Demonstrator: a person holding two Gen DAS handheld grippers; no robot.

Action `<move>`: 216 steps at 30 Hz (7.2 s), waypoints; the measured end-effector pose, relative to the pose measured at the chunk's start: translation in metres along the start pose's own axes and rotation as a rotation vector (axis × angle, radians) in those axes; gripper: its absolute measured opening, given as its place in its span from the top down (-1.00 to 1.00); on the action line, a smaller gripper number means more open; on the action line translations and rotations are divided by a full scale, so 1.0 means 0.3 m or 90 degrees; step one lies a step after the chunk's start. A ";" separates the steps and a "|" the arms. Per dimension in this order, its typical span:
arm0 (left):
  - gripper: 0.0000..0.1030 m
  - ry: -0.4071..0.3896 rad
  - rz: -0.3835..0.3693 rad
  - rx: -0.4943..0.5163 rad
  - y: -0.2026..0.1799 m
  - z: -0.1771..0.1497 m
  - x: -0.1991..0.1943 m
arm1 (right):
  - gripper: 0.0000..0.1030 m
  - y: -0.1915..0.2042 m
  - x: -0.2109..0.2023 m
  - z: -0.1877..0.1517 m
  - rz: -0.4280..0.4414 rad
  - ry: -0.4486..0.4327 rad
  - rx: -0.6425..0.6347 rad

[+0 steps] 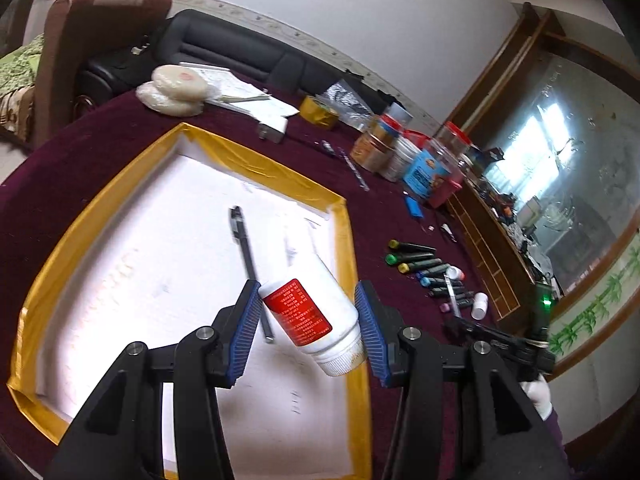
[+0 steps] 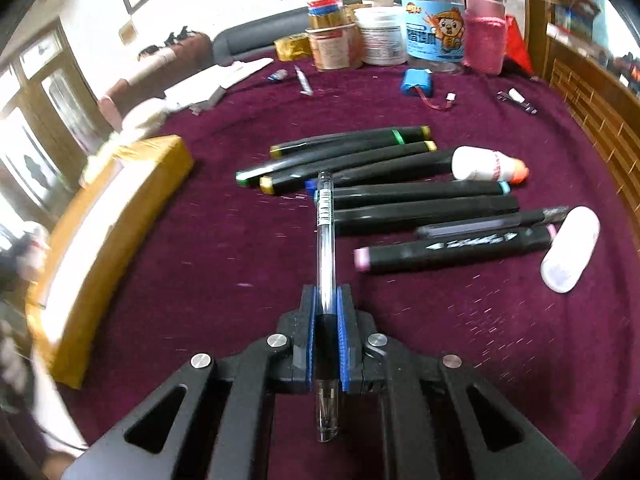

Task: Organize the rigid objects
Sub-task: 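Lower the red-label bottle and clear pen into the tray and open both grippers, then move both grippers back over the remaining markers, then grasp a black marker with yellow cap with the left gripper, then grasp the white QR-code pill bottle with the right gripper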

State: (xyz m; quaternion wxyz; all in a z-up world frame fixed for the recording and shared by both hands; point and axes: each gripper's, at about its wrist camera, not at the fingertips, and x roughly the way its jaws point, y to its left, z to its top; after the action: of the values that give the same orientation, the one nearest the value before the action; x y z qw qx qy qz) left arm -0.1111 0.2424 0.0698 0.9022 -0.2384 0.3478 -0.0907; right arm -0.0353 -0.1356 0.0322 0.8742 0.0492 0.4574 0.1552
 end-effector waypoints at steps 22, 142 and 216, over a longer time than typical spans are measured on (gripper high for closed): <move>0.10 0.136 0.121 -0.027 0.196 0.211 0.310 | 0.83 0.538 0.195 0.203 0.250 0.087 0.029; 0.09 0.230 0.100 0.526 -0.757 0.068 1.002 | -0.07 -0.512 -0.142 0.059 -0.037 -0.262 0.341; 0.76 -0.041 -0.112 0.138 -0.367 0.025 0.035 | -0.09 -0.520 -0.122 0.059 -0.164 -0.253 0.320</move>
State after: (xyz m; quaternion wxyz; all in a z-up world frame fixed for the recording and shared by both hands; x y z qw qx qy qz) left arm -0.0981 0.1460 0.1228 0.9219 -0.1716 0.2847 -0.1988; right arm -0.0050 -0.2938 0.0356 0.9194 0.2338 0.3042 -0.0867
